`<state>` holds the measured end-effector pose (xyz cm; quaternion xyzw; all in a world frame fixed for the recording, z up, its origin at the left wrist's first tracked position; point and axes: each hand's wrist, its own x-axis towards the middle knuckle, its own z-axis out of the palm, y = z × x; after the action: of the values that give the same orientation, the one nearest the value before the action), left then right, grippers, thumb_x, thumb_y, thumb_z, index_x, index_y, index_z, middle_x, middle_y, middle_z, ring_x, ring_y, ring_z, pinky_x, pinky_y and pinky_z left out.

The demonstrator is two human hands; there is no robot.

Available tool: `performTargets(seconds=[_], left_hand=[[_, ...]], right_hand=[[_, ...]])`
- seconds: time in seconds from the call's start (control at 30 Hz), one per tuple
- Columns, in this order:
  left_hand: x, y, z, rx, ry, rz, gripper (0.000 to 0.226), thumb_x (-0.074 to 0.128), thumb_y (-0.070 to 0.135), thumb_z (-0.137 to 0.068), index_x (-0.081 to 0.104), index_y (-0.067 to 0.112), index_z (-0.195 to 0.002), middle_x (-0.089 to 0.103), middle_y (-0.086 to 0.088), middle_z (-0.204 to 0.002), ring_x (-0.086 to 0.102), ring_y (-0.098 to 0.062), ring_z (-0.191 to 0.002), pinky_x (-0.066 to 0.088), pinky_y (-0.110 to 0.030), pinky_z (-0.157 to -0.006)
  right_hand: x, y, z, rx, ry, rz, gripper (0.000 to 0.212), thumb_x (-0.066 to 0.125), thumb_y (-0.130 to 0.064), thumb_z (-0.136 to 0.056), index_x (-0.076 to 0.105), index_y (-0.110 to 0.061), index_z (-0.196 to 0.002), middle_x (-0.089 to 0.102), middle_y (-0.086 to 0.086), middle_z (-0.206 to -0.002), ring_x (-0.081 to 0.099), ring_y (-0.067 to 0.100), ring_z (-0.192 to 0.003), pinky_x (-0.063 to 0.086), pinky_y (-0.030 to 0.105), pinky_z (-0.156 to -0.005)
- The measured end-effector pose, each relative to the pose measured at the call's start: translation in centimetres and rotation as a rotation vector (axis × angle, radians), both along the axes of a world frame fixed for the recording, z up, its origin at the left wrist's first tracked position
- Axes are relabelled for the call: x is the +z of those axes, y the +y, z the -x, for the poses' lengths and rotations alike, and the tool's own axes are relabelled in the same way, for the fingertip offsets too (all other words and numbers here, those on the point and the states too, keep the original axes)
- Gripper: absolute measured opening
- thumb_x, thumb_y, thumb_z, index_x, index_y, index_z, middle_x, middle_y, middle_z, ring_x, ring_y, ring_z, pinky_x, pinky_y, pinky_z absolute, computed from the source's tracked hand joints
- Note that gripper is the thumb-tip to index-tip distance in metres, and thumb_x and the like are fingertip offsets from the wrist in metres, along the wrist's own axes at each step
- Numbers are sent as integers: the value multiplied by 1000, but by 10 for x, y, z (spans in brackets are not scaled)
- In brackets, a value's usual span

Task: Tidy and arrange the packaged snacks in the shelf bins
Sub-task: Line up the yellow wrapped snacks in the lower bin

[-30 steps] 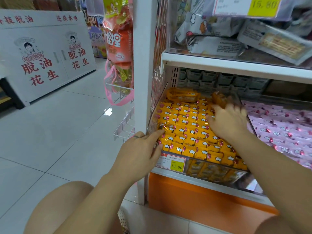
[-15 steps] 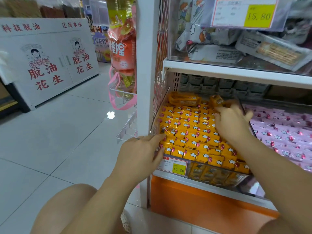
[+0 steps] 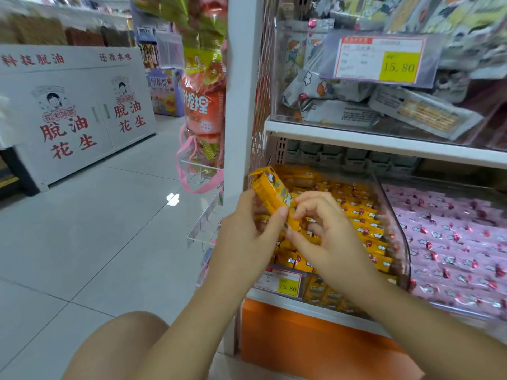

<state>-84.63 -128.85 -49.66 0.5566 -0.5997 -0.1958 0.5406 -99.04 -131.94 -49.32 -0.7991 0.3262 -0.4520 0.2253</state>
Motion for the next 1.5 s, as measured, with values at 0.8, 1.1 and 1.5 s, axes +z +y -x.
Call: performTargets(seconds=[0.8,1.1,1.5], left_hand=[[-9,-76,14,-183,150,-224,24,48,41,-95,38,50,-115,59,22,-112,60,3,-100,49,-22,-87],[-12,-72,13,-146,145,-206,40,49,42,-94,38,39,-132,59,18,-118,61,3,-97,53,-26,-87],[-8,-32,7,-241,71,-115,22,44,38,-85,44,41,-106,64,18,-97,64,-6,-83,54,-32,-76]], right_hand=[[-12,-190,8,-408,494,-268,70,70,-25,-85,31,-33,-143,41,-1,-145,42,24,-131,42,39,-104],[-9,-200,4,-495,665,-245,69,68,-50,-79,42,-26,-138,32,5,-145,27,28,-135,30,38,-109],[13,-84,36,-560,521,-234,63,67,-60,-72,51,-20,-118,62,-4,-99,62,17,-84,52,29,-71]])
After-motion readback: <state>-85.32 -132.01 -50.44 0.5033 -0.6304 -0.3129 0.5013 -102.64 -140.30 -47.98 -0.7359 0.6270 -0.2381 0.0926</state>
